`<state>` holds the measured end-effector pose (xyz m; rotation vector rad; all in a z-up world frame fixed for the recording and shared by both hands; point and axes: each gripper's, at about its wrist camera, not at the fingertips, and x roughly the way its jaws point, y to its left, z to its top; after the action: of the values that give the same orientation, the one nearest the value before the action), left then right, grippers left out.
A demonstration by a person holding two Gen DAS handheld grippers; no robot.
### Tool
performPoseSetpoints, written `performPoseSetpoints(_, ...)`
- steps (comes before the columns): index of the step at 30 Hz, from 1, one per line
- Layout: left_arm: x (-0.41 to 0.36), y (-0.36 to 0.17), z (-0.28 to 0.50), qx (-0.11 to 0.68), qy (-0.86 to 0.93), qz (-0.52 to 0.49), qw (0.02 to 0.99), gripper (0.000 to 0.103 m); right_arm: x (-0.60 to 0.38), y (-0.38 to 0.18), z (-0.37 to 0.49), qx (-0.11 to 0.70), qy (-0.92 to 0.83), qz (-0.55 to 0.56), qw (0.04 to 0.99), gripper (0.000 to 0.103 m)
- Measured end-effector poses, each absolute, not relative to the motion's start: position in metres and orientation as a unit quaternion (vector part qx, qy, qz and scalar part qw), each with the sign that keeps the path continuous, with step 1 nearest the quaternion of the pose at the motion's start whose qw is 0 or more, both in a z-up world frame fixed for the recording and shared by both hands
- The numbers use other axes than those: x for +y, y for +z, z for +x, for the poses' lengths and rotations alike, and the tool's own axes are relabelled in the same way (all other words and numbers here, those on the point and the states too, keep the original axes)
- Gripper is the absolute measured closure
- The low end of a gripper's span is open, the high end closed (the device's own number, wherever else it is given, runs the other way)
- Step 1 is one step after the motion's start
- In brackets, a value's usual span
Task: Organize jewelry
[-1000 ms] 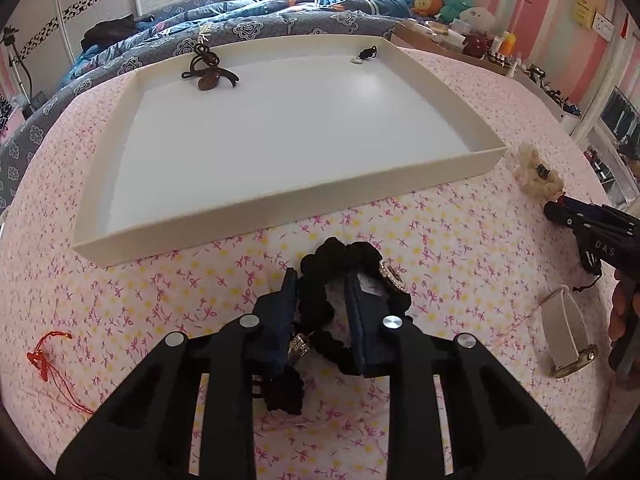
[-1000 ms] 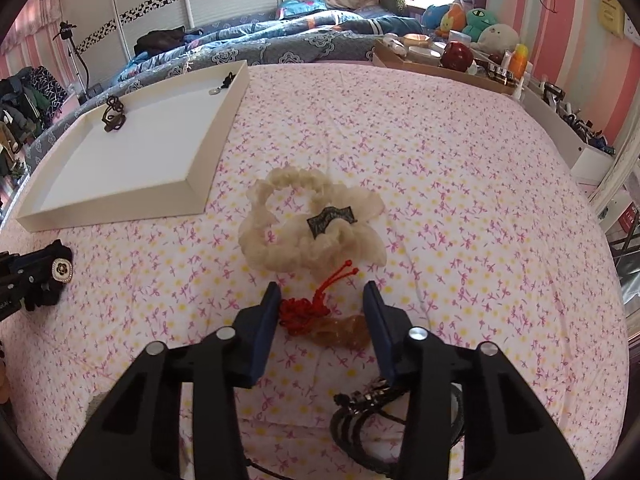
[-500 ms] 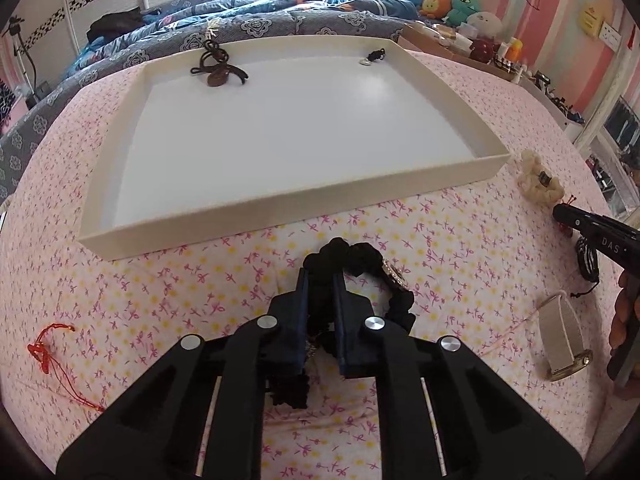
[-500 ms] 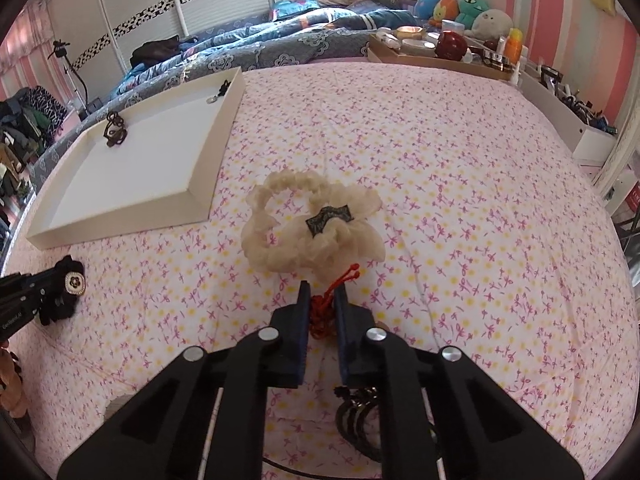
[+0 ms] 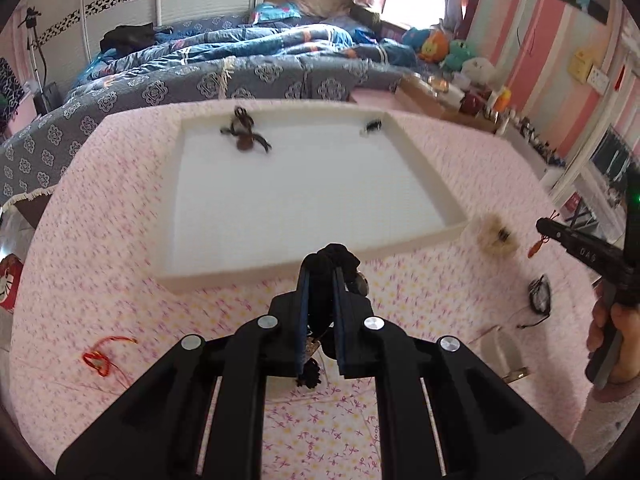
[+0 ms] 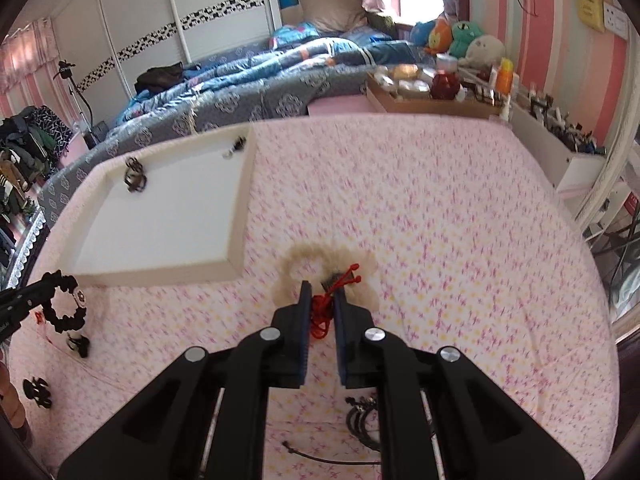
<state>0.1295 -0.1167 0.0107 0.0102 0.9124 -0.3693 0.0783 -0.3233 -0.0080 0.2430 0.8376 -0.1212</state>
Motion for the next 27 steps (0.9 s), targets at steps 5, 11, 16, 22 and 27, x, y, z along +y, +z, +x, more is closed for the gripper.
performPoseSetpoints(5, -0.099, 0.040, 0.147, 0.421, -0.170, 0.018, 0.891, 0.094, -0.315, 0.019, 0.090, 0.392, -0.051, 0.105, 0.912, 0.093)
performPoseSetpoints(11, -0.075, 0.053, 0.184, 0.421, -0.164, 0.022, 0.892, 0.094, -0.304, 0.038, 0.115, 0.393, -0.042, 0.096, 0.914, 0.092)
performPoseSetpoints(16, -0.065, 0.053, 0.222, 0.426, -0.157, 0.020, 0.891, 0.094, -0.287, 0.045, 0.145, 0.398, -0.036, 0.086, 0.913, 0.093)
performPoseSetpoints(22, -0.063, 0.040, 0.257, 0.431, -0.152, 0.031, 0.889, 0.094, -0.255, 0.045, 0.189, 0.405, -0.027, 0.072, 0.911, 0.093)
performPoseSetpoints(27, -0.067, 0.016, 0.295, 0.441, -0.140, 0.043, 0.885, 0.094, -0.233, 0.037, 0.231, 0.416, -0.017, 0.063, 0.907, 0.093)
